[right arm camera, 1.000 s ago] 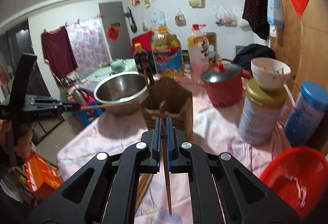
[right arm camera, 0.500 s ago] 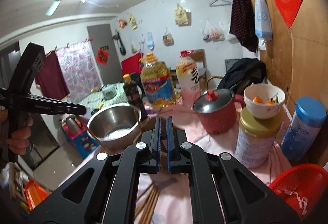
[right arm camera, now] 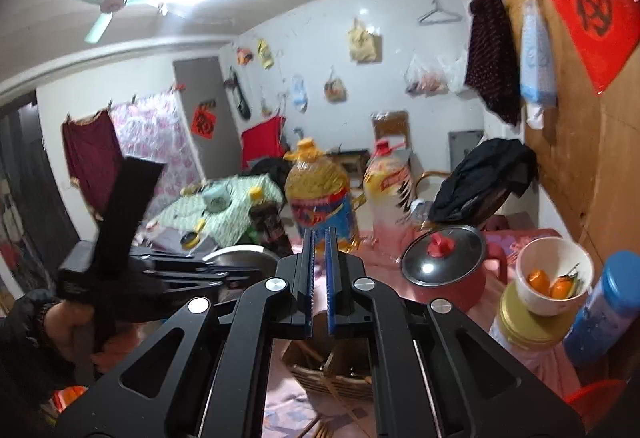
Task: Organize utensils
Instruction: 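Lower both held chopsticks into the wooden holder slots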
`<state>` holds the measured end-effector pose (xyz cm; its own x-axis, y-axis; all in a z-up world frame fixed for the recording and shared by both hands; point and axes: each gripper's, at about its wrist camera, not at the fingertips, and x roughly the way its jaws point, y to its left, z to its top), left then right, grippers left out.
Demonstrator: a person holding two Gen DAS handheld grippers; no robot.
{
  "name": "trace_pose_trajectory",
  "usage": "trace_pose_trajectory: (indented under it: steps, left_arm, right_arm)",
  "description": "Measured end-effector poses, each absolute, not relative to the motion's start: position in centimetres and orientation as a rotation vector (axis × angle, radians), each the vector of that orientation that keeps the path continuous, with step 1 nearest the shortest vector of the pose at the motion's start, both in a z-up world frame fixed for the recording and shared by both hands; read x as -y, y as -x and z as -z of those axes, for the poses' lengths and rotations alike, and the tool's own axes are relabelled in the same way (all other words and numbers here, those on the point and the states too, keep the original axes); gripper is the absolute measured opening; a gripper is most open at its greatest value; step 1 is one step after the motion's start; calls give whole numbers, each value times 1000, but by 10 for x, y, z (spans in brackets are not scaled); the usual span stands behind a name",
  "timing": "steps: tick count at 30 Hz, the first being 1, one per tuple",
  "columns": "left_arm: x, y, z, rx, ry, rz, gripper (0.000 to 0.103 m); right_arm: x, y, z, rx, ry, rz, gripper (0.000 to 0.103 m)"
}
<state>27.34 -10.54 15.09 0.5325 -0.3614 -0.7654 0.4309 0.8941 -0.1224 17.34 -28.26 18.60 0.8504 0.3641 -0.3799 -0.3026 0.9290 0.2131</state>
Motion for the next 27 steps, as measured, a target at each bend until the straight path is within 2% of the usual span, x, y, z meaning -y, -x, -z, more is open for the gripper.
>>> trace_pose_trajectory:
  steps: [2,3,8,12,14,26,27]
  left_arm:
    - [100,-282,-134,-930,-56,471,6]
    - [98,-285,-130,-939,-50,470,6]
    - [90,-300,-109,-975,-40,446,6]
    - [92,-306,-96,-994,-50,441,6]
    - [92,-307,-91,-1005,-43,439,6]
    - [85,-322,-80,-1035,-14,407,6]
    - [85,-323,-79,-1038,-13,406,6]
  right_arm:
    - [280,-175,-157,-504,-144,-419,26]
    - [277,-174,-137,-555,-130,-443,28]
    - [253,-173,-27,-863,-19,-530,28]
    - [223,-172,36,-981,178,-526,27]
    - [214,-183,56,-1010,203,-526,24]
    - [161,-241,112,-1056,308,-526,24]
    - [160,-244,116,-1070,312,-519,15]
